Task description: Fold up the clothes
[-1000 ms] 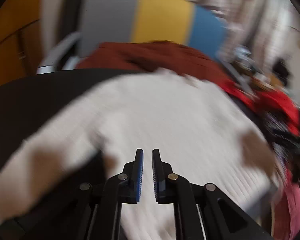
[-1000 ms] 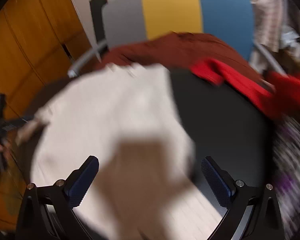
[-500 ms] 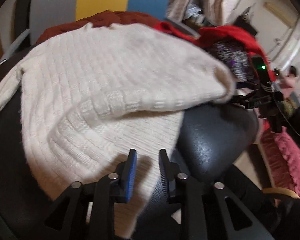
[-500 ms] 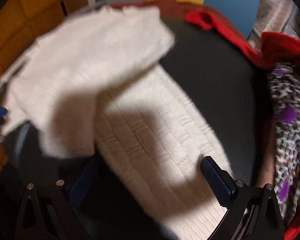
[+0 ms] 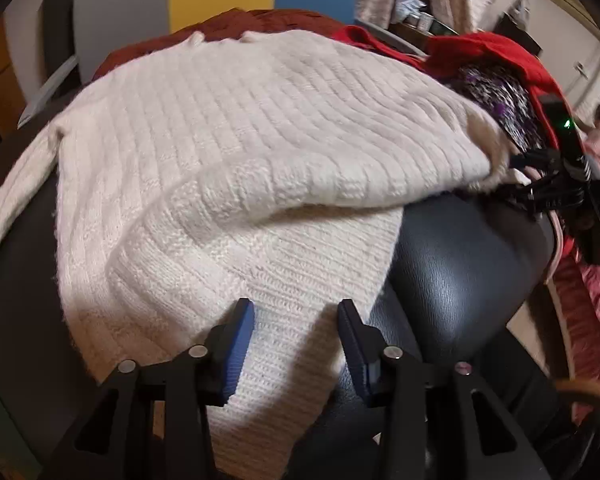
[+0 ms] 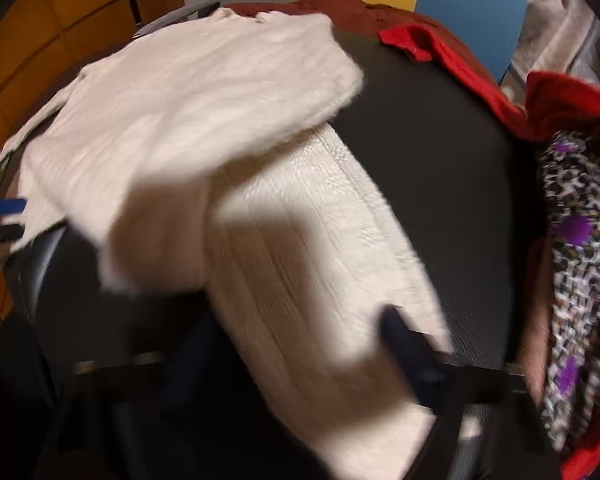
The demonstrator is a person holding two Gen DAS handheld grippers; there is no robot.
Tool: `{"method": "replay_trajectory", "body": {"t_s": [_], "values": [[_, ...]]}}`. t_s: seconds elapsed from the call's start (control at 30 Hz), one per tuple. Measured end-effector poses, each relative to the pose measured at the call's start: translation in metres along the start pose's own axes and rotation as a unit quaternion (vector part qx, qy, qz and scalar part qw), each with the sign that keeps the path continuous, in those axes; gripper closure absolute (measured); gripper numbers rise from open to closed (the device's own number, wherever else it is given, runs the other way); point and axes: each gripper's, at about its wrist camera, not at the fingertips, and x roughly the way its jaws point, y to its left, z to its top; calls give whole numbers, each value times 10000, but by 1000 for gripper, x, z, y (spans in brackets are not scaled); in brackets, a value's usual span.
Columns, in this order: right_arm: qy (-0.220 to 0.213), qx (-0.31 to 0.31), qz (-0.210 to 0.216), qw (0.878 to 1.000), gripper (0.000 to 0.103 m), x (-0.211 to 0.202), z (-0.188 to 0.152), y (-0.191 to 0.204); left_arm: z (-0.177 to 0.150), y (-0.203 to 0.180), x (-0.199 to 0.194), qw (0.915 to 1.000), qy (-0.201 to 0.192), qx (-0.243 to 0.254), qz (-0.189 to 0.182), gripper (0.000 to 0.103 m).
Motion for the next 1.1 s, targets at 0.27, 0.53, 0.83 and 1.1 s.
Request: {"method": "replay_trajectory", "body": {"t_s": [0.27,0.53,0.83,1.1], "values": [[-357,-177,-463,9981,91,-80,-39,30,-18,27,-26,9988,55,279,389,99],[-1499,600,-296,9864,91,-142,-2,-37,-35,46,-77,9990,-414,174,63,99],[-2115,1824,-2377,9303,82,-186,23,-146,-36,6,-31,9929,371,1114,201,94],[-1605,2299,-406,9590,16,-119,4,-131,-33,19,-50,9938,183,1087,-131,82]]}}
